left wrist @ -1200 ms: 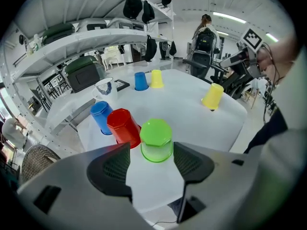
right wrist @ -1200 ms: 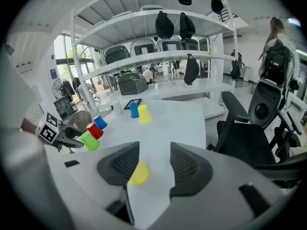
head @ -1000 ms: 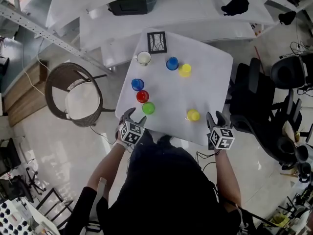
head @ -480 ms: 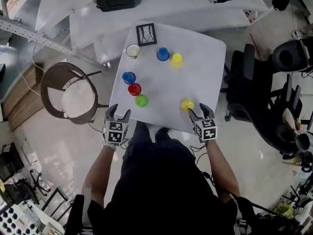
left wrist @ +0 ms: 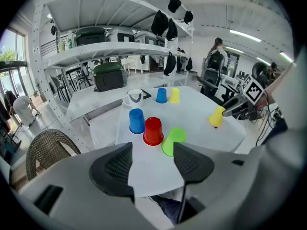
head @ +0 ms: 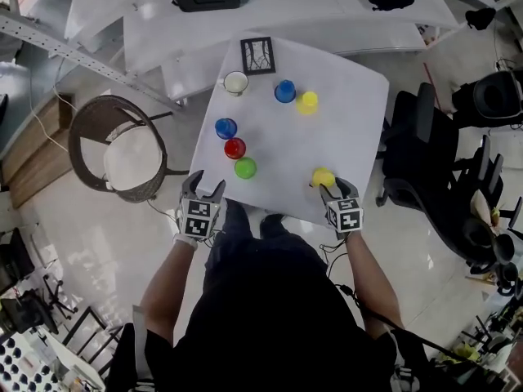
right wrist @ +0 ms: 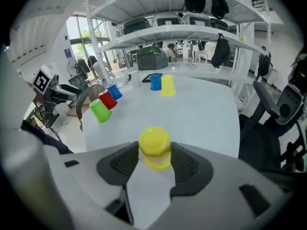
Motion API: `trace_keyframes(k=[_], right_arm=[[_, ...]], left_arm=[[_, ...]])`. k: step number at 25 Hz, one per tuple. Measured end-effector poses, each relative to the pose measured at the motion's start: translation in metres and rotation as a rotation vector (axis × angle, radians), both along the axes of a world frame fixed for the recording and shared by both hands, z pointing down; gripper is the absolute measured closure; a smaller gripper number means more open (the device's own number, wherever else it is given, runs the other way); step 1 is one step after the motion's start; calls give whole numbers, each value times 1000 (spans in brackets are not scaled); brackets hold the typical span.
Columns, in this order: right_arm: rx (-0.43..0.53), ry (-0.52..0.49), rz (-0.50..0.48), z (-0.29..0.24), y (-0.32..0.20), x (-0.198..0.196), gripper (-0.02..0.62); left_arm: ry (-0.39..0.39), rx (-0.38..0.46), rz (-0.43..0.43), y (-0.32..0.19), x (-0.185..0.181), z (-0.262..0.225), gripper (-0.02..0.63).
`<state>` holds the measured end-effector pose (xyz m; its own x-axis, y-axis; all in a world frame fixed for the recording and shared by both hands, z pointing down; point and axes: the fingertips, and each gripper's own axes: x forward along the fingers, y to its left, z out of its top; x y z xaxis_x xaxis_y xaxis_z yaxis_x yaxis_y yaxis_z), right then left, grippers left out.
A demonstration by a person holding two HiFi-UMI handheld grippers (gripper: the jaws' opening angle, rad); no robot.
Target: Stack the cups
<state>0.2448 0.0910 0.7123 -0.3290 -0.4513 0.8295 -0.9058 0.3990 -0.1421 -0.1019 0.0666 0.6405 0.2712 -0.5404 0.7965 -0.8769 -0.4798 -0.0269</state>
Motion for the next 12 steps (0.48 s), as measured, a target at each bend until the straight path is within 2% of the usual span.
trace_keyframes(k=[1,7,12], right_arm=[[-1,4,10,1,-2,-1,386],[29,51,63,-16,-19,-9,393],[107,48,22,-53,-56,-55,391]], left_arm=[[5,1,1,-3,-3,0,344],[16,16,18,-16,-33,3,344],[24,-11,25,-23,-57,6,344]])
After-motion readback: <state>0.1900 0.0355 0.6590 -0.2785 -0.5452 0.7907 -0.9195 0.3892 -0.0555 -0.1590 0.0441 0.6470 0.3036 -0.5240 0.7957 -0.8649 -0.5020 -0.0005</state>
